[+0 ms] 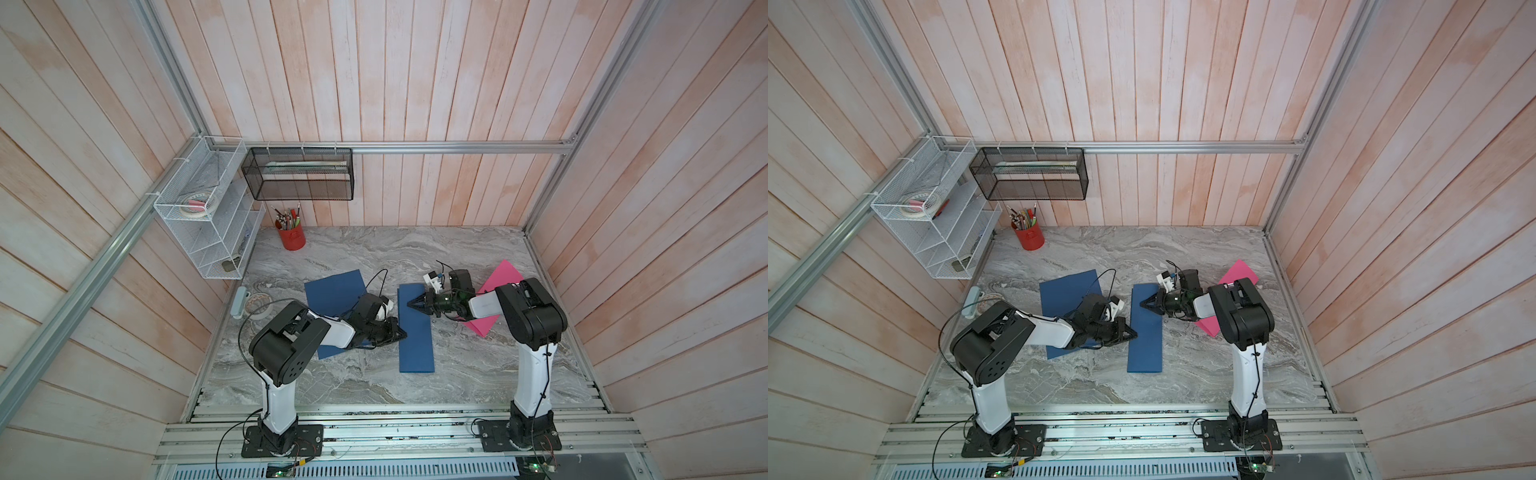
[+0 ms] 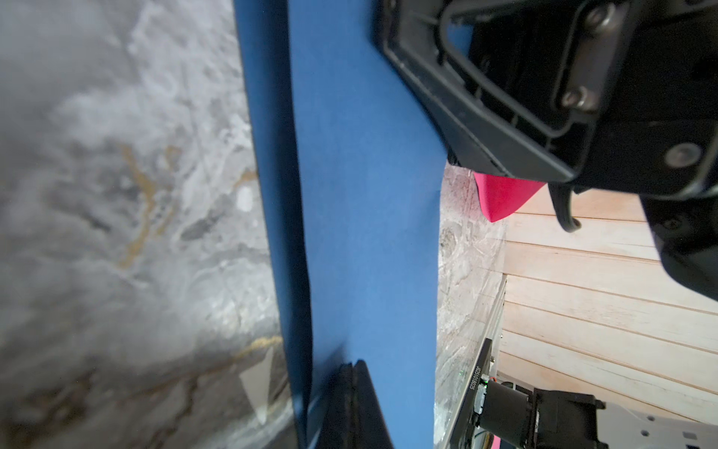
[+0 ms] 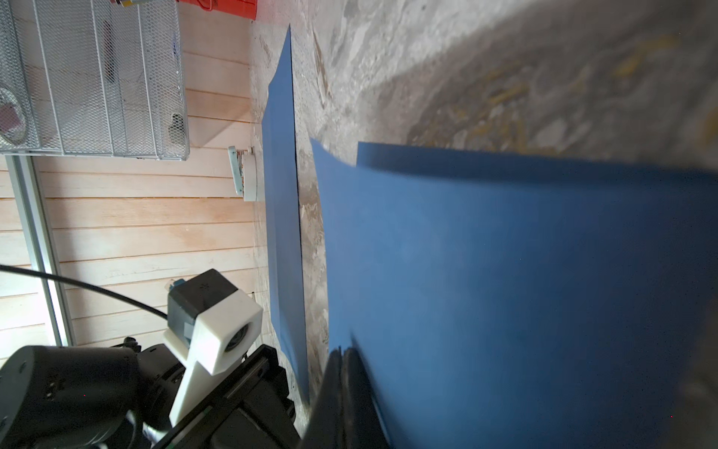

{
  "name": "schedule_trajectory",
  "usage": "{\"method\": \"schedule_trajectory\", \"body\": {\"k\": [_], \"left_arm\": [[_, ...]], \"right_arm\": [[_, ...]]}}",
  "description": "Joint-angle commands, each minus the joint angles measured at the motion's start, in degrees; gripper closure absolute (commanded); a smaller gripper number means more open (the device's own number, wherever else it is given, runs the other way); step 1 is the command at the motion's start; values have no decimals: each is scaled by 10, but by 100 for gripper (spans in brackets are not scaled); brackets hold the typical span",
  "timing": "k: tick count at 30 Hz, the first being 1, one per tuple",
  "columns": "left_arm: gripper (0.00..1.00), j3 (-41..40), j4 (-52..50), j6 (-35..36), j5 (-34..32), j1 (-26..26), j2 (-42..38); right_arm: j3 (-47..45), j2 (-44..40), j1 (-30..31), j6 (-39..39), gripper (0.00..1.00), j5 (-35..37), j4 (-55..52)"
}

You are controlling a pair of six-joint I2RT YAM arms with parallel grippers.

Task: Fold the rectangular paper in half along the long edge
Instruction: Fold the paper at the center of the board.

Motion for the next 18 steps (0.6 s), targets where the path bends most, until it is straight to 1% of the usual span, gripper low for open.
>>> {"method": "schedule_trajectory", "body": {"k": [1,5,12,15,18], "left_arm": [[100,3,-60,15,-37,-2,3],[100,6,-39,5,-35,7,-18],[100,17,8,-12,-8,50,-66],[100,37,6,-13,-1,65,-62],[100,63,-9,-7,7,68,-42]], "right_arm": [[28,9,9,-45,100,32,-68],[38,14,14,-59,100,46,-93],[40,22,16,-59,100,51,-93],[44,23,20,-62,100,52,-96],[45,22,23,-63,100,56,-98]]}}
